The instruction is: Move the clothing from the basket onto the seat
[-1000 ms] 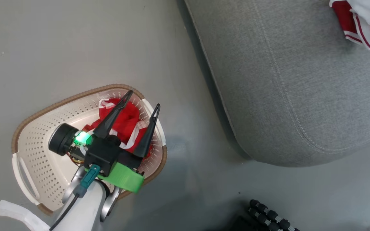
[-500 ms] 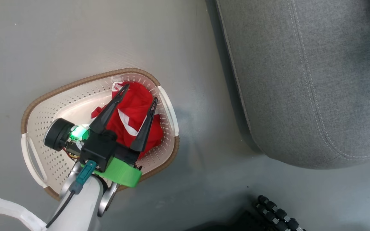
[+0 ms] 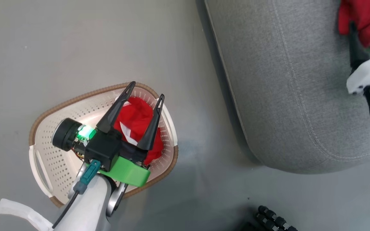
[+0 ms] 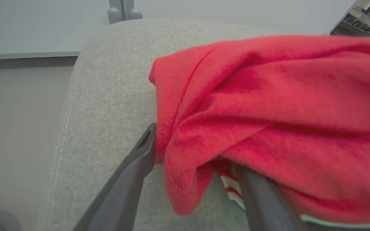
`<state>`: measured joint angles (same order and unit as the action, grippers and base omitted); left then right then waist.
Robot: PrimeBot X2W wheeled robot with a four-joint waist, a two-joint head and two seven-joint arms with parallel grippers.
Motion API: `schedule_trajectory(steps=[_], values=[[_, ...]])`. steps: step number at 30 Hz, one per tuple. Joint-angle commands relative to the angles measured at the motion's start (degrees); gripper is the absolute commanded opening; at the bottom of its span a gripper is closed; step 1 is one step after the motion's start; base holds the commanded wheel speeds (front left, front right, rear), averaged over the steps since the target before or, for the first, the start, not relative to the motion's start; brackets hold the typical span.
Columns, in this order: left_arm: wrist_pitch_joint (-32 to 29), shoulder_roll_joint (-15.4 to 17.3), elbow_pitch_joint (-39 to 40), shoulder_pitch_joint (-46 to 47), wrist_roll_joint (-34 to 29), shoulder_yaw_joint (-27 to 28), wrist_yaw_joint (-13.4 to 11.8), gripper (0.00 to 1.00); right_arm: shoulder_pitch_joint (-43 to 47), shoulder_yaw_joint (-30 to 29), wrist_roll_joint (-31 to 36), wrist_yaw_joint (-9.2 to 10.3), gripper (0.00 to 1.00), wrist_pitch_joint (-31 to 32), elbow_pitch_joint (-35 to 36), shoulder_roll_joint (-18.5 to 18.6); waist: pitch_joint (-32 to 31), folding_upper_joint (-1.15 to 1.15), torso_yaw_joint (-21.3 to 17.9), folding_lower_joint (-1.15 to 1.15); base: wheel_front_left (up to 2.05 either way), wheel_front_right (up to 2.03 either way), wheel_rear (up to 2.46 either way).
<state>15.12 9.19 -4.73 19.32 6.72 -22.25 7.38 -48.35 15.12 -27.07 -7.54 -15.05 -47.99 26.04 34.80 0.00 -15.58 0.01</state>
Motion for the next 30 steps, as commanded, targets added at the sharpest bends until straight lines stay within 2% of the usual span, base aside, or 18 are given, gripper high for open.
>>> schedule_trajectory(steps=[1,5,10,14,18,24,28,30], values=[[0.0,-0.4,-0.2,-1.1,0.2,0.1,0.1,1.00,1.4,1.3,-1.1,0.10,1.00,-0.2,-0.3,0.9,-3.3,0.00,-0.7,-0.01,0.00,0.00,0.00],[0.0,-1.6,-0.3,-2.6,0.6,1.0,0.1,1.00,4.1,4.9,-3.8,0.10,1.00,-0.2,2.3,2.0,-7.4,0.00,-1.3,-0.01,0.00,0.00,0.00],[0.0,-2.9,-0.6,-5.3,1.0,2.9,0.1,1.00,8.5,7.9,-5.7,0.10,1.00,-0.2,8.8,4.2,-13.2,0.00,-1.9,-0.01,0.00,0.00,0.00],[0.0,-3.7,-0.9,-7.7,0.0,4.9,0.1,1.00,12.5,6.8,-4.8,0.10,1.00,-0.2,15.9,6.0,-17.6,0.00,-1.5,-0.01,0.00,0.00,0.00],[0.0,-4.8,-1.1,-10.5,-0.2,8.1,0.1,1.00,18.1,4.3,-3.6,0.10,1.00,-0.2,24.3,6.2,-22.1,0.00,-0.3,-0.01,0.00,0.00,0.00],[0.0,-5.9,-2.4,-15.3,-1.4,12.8,-0.5,1.00,26.1,1.3,0.0,0.10,1.00,-0.2,37.5,3.7,-27.9,0.00,2.4,-0.01,0.00,0.00,0.00],[0.0,-6.2,-3.9,-17.8,-1.2,14.5,-1.4,1.00,31.4,-1.6,3.2,0.10,1.00,-0.2,44.4,-0.5,-30.7,0.00,4.9,-0.01,0.00,0.00,0.00],[0.0,-6.3,-4.3,-18.7,1.6,15.1,-1.9,1.00,34.9,-2.7,5.1,0.06,1.00,-0.2,47.4,-2.6,-31.6,0.00,6.6,-0.01,0.00,0.00,0.00]])
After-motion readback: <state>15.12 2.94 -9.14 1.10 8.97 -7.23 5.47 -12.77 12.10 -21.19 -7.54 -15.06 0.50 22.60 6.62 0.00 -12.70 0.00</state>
